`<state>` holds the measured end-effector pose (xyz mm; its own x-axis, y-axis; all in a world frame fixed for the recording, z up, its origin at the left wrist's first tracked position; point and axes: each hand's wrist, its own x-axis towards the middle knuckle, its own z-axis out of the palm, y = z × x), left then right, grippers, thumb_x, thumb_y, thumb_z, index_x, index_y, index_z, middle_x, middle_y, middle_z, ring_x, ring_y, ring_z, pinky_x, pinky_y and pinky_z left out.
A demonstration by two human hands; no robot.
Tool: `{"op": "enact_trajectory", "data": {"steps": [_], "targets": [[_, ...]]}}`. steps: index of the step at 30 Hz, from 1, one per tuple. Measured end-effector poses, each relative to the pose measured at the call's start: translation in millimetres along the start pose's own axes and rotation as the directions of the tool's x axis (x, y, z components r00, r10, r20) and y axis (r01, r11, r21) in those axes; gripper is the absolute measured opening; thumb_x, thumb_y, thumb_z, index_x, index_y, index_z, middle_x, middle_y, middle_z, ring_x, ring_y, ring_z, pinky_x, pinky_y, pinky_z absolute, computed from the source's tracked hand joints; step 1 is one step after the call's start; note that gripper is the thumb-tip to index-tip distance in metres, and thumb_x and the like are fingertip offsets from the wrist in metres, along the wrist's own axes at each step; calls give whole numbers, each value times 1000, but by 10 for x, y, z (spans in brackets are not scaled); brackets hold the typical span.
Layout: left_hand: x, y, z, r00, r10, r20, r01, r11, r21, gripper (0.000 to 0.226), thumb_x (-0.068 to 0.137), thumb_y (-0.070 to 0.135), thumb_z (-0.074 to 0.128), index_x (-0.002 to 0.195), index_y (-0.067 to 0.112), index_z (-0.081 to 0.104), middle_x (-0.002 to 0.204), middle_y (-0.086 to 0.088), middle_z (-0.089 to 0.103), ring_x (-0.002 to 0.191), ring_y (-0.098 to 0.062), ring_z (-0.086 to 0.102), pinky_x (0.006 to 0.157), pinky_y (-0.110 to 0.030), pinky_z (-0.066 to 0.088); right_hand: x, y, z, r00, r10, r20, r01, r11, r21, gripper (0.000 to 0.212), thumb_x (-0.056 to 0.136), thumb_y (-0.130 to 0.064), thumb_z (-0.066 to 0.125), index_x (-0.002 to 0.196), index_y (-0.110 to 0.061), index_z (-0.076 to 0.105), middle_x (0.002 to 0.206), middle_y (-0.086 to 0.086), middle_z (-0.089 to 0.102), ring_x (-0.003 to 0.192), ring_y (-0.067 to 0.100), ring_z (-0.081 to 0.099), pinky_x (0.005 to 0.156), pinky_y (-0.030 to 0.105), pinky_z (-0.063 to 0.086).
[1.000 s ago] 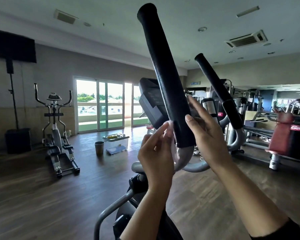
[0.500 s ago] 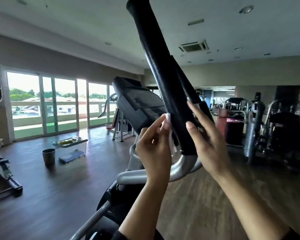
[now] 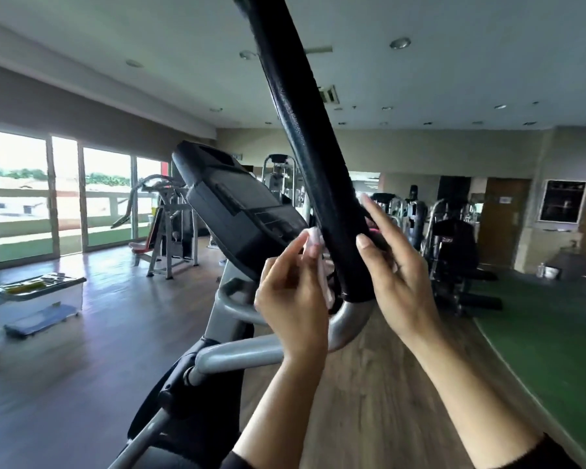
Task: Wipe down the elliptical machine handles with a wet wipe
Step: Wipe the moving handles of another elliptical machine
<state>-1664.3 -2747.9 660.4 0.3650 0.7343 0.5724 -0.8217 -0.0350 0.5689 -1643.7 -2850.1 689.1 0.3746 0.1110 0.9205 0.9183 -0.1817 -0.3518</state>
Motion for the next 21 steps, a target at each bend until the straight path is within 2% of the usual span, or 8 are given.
{"op": "enact_trajectory", "data": {"steps": [3,7,10,14,17,21], "targets": [[-52,20,86,1000,-20,23,20,1000,-5,20,84,10,73,102,16,75,79,-1,68,73,-1,64,71,-15,48,69,-48,-23,999,-33,17,33,999,-14,45,96,-30,49,139,-37,42,141,-24,47,133,4,44,115,62,16],[-244,-96,-27,994,-49,93,51,999,-13,21,81,4,74,93,20,76,77,3,69,74,-2,65,70,-13,47,33,-17,-21,997,-74,30,75,995,-62,44,97,-22,50,140,-26,44,142,-25,45,136,2,39,117,59,17],[-276,-114,-122,984,-88,157,92,996,-18,20,80,4,74,91,21,77,76,5,69,73,-4,64,68,-13,47,-10,-19,14,999,-32,14,33,997,-70,46,96,-18,50,142,-21,44,146,-15,44,142,9,31,118,47,24],[2,-59,-71,980,-164,111,180,973,-145,18,82,7,73,93,21,77,82,-1,72,80,-7,68,74,-15,50,-17,-77,45,998,-61,-4,60,990,-126,47,96,-17,50,142,-24,42,147,-18,43,140,6,34,116,30,29],[96,-32,-10,961,-187,203,227,953,-198,22,83,6,72,92,25,76,83,0,72,82,-7,68,76,-16,51,-40,-112,90,995,-96,-36,87,978,-191,47,95,-11,51,141,-18,43,143,-19,44,135,0,39,110,16,30],[-19,-110,-138,907,-234,349,315,929,-194,25,81,0,72,87,24,75,82,1,72,84,-7,69,79,-18,51,-70,-146,157,993,-89,-74,62,949,-308,48,95,-11,51,141,-15,43,143,-15,43,136,-2,37,110,13,28]]}}
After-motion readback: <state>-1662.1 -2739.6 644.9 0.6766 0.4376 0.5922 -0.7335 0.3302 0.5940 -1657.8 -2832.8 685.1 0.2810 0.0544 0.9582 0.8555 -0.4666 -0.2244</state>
